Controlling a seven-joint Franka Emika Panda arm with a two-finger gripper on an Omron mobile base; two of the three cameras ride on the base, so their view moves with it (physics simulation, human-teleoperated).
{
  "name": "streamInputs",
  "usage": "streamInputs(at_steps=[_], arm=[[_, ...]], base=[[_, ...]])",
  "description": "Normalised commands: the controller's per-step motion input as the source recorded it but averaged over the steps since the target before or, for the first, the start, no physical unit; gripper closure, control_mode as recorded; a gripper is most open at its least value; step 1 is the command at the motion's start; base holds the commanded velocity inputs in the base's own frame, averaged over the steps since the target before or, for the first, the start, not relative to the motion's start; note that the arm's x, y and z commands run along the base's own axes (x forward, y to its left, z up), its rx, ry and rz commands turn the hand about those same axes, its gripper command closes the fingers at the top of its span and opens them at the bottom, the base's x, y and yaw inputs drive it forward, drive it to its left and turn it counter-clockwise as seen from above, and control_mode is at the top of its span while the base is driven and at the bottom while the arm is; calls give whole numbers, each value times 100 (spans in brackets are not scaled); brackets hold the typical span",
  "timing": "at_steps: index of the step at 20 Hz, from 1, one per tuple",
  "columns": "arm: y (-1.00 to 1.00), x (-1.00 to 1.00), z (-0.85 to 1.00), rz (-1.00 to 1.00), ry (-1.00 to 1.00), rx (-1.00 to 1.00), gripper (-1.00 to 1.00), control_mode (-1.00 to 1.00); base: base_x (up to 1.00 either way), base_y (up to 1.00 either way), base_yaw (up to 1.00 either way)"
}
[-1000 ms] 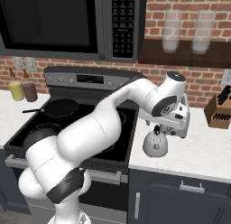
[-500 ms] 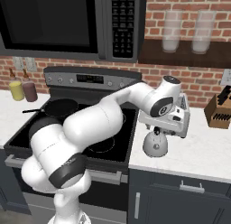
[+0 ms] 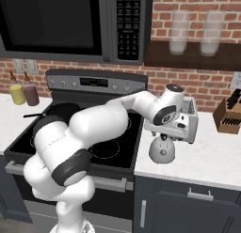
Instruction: Pick the kettle from the counter and place it on a stove burner. Then turn the burner on.
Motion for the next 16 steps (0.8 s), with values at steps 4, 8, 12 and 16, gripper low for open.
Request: streamInputs(at_steps=[4, 8, 12, 16], arm=[[10, 33, -34, 0, -8, 0, -100, -100], [1, 23, -21, 0, -7, -2, -100, -100], [0, 17, -21, 0, -8, -7, -100, -100], [0, 10, -26, 0, -8, -9, -100, -100]], base=[[0, 0, 0], [0, 0, 0], [0, 0, 0], [0, 0, 0]])
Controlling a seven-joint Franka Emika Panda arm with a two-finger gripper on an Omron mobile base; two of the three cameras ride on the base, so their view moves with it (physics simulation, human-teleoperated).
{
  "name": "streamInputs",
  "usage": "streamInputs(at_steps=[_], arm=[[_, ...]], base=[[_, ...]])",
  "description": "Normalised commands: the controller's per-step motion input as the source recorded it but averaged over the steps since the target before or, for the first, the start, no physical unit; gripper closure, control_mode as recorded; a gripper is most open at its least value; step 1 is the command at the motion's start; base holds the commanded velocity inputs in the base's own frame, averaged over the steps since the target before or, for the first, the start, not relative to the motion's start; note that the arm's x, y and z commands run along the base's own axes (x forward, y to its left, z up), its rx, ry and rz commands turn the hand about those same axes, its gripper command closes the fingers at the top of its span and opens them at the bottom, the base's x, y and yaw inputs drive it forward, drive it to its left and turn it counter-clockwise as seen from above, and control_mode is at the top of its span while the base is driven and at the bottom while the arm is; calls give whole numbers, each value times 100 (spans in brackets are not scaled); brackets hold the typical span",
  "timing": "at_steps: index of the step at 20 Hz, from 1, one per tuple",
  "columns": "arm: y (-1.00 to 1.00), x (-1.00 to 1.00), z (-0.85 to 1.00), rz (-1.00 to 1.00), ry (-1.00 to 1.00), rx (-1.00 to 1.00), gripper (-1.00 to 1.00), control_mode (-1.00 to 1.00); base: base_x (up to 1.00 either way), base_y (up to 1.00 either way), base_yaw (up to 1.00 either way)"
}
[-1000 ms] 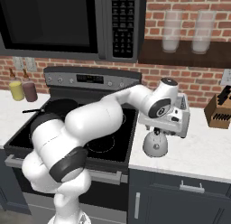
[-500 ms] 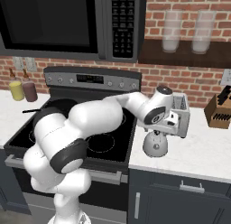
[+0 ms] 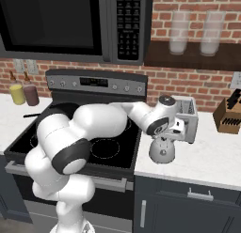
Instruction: Pick the kettle from the counter and place it on a stove burner. Then turn the burner on.
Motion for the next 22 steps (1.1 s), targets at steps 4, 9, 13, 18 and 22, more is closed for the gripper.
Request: streamInputs(at_steps=[4, 9, 13, 18, 22], arm=[[0, 9, -26, 0, -3, -9, -100, -100], [0, 10, -26, 0, -5, -7, -100, -100], [0, 0, 0, 0, 0, 0, 100, -100], [0, -2, 0, 0, 0, 0, 100, -100], [15, -23, 1, 5, -8, 0, 100, -100]], base=[[0, 0, 0], [0, 0, 0], [0, 0, 0], [0, 0, 0], [0, 0, 0]])
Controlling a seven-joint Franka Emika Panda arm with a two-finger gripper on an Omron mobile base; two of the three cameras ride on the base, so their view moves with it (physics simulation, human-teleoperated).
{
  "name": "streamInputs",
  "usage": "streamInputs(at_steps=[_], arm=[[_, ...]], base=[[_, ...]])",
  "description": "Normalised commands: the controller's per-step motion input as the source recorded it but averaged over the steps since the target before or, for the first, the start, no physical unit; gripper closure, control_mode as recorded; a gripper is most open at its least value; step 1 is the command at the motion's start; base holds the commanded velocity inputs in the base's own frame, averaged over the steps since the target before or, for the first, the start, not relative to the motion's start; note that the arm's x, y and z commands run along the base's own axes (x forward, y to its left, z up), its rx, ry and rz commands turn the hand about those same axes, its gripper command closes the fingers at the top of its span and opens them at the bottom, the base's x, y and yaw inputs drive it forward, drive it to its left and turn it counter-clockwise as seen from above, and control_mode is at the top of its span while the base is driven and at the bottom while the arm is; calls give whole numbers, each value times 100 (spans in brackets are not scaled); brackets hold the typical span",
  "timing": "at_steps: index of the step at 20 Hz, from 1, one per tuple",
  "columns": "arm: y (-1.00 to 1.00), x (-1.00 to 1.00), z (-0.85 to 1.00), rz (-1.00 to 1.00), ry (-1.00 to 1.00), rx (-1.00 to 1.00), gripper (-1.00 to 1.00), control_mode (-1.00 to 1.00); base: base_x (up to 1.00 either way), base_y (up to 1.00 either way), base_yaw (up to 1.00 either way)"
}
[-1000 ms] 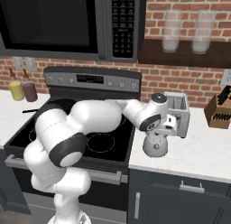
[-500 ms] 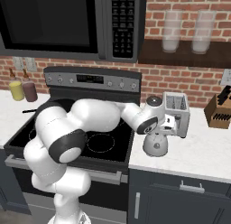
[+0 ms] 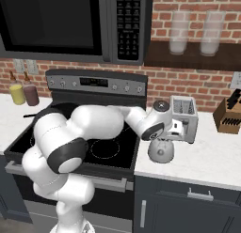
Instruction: Pick the kettle from the counter and place it on a stove burner. Then turn the burner on.
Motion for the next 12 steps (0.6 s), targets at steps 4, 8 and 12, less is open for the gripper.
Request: streamInputs(at_steps=[4, 8, 12], arm=[[37, -40, 30, 16, -14, 0, 100, -100], [71, -41, 52, 30, -20, 0, 100, -100], [99, -9, 33, 40, -9, -3, 100, -100]], base=[[0, 0, 0], [0, 0, 0], [0, 0, 0]])
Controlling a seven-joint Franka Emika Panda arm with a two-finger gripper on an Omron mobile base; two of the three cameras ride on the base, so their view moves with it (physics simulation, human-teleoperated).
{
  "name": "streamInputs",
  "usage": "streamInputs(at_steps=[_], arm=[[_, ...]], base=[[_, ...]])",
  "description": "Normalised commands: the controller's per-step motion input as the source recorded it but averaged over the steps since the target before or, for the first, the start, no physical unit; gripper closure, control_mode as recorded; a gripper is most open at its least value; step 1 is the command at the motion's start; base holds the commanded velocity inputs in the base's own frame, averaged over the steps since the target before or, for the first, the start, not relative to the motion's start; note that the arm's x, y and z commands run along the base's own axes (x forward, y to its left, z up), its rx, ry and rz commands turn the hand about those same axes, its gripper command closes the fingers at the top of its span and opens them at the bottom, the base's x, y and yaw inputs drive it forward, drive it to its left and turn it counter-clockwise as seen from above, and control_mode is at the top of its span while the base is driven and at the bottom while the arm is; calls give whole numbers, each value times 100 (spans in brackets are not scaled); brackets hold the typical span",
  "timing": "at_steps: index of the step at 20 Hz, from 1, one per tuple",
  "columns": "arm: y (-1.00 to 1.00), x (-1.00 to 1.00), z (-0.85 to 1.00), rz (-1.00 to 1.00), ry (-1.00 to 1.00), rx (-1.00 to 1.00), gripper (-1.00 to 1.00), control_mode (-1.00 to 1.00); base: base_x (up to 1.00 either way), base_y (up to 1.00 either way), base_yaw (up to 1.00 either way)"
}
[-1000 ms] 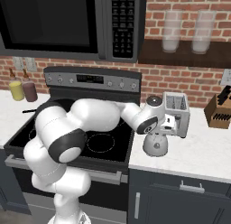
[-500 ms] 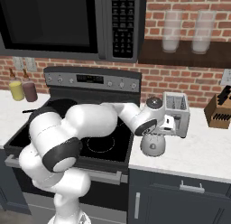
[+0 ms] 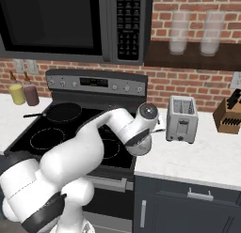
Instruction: Pick the kettle from the counter and place it on a stove burner. Then turn the burner on.
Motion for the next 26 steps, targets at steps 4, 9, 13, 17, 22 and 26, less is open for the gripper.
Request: streamInputs(at_steps=[4, 9, 13, 17, 22, 26], arm=[[100, 0, 6, 46, -1, -4, 100, -100], [100, 9, 2, 41, -3, -12, 100, -100], [88, 27, -3, 13, -13, -31, 100, -100], [42, 6, -16, 5, -3, -22, 100, -100], [5, 0, -29, 6, 4, -4, 100, -100], [0, 10, -30, 9, 3, 0, 100, -100]], base=[[0, 0, 0], [0, 0, 0], [0, 0, 0], [0, 0, 0], [0, 0, 0], [0, 0, 0]])
